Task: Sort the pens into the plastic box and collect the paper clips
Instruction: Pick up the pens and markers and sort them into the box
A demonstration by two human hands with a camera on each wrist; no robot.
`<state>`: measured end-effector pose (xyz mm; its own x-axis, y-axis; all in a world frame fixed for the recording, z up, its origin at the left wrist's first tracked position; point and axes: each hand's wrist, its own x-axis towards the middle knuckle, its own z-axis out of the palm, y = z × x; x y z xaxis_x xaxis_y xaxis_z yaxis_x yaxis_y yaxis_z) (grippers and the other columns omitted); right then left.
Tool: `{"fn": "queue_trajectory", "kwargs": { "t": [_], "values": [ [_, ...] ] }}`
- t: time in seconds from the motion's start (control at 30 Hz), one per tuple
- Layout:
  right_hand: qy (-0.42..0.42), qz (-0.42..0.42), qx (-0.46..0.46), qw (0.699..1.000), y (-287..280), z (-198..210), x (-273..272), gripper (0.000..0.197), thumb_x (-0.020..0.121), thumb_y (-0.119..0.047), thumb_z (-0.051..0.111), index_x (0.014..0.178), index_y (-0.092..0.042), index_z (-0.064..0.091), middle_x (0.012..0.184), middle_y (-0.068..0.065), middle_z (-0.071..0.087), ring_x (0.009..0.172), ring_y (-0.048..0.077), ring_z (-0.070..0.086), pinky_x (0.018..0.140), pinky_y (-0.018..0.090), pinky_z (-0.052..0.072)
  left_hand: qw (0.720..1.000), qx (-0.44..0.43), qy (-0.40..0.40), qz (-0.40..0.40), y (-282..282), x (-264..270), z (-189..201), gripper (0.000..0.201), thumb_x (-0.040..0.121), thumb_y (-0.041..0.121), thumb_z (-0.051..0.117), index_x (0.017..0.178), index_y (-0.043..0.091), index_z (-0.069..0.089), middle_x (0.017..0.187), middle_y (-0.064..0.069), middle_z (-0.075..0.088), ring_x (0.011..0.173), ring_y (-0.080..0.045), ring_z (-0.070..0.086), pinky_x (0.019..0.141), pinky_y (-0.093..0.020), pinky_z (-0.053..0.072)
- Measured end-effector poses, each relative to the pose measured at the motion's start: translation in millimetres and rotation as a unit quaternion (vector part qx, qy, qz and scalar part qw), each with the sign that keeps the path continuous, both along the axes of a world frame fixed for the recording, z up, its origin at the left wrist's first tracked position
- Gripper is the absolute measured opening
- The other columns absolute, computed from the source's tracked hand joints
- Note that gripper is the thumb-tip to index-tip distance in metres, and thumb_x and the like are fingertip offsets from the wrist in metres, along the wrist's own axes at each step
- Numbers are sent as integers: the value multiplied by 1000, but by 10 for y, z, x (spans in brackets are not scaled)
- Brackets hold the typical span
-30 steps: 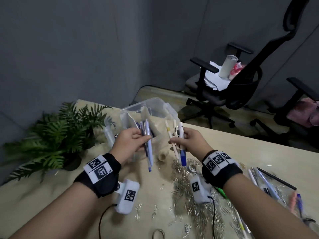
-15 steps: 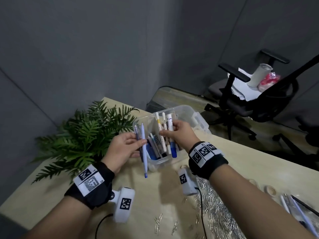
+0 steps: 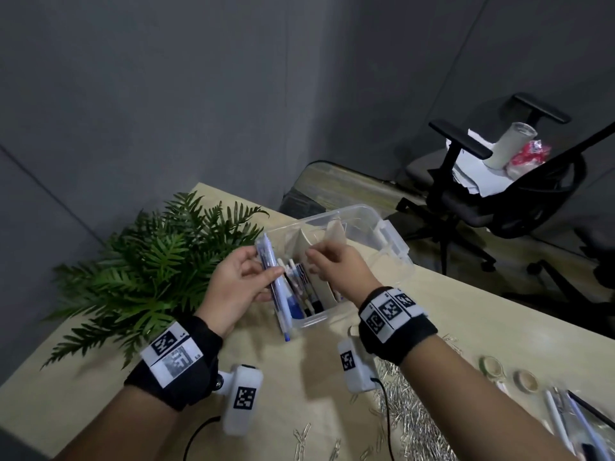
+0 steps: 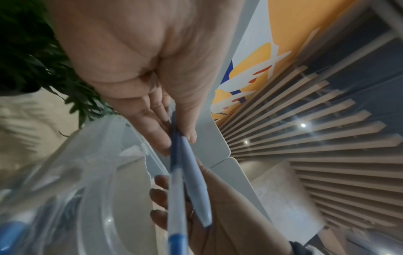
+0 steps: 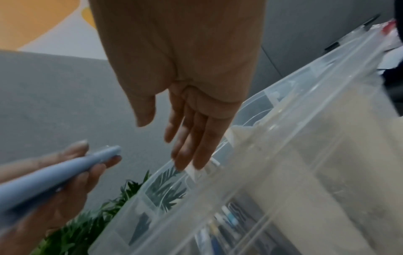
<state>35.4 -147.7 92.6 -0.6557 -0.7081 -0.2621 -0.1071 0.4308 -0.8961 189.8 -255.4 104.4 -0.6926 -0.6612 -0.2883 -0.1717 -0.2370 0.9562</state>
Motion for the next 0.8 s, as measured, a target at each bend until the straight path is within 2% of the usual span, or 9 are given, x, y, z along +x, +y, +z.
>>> {"fn": "queue_trajectory", "kwargs": {
  "t": [0.1,0.2,0.23,0.33,0.4,0.53,0.63,0.7,0.8],
  "values": [
    [-112,66,-25,991,203,134,60,18,88,-19,67,101,-7,64,89,11,68,77,17,64,66,22,54,1000,-3,8,0,72,-142,-7,46,81,4,70,122,7,50,94,-26,63,78,-25,69,65,-38,60],
    [-170,104,-25,980,365,148,107,25,80,-11,74,102,-3,64,97,26,69,83,26,66,81,37,55,999,-22,29,-5,176,-295,10,41,79,4,71,115,11,52,89,-19,66,76,-24,70,63,-34,59],
    [-181,102,-33,978,407,153,117,23,80,-7,74,100,-3,65,95,25,70,82,26,67,81,38,55,999,-34,34,-5,204,-345,17,37,78,5,73,110,14,54,87,-16,67,78,-25,70,65,-34,58],
    [-206,67,-68,974,505,171,112,11,83,2,67,88,-7,64,74,9,72,64,15,69,68,28,57,997,-62,32,-15,251,-488,36,32,77,8,76,101,19,58,78,-9,69,78,-25,70,72,-39,58],
    [-182,32,-68,980,542,188,59,10,83,2,67,88,-7,65,69,6,71,59,13,67,62,26,56,997,-70,23,-37,269,-567,65,35,76,13,77,107,20,59,85,-6,72,84,-23,70,79,-43,57],
    [-56,-35,-4,998,571,203,-141,12,78,-2,74,86,-8,66,61,3,68,51,10,63,55,25,55,993,-101,-13,-54,270,-611,96,54,76,28,77,124,18,54,107,3,67,101,-12,65,91,-41,53],
    [64,-25,84,994,502,161,-258,10,78,-12,76,80,-14,66,72,7,69,60,16,65,59,28,55,992,-119,-19,-43,310,-560,130,48,75,36,76,117,21,58,110,3,65,102,-10,63,93,-43,52],
    [139,12,149,979,441,139,-266,18,79,-21,76,89,-8,69,80,9,69,71,21,65,59,26,52,991,-126,-22,-39,354,-528,165,45,76,36,75,115,20,58,109,4,65,102,-9,63,94,-41,52],
    [132,2,131,983,451,137,-237,37,81,-34,73,103,-5,66,91,7,70,83,22,67,76,34,55,989,-139,-21,-51,432,-494,236,37,78,35,73,110,20,60,107,4,65,101,-9,63,92,-39,53]
  ]
}}
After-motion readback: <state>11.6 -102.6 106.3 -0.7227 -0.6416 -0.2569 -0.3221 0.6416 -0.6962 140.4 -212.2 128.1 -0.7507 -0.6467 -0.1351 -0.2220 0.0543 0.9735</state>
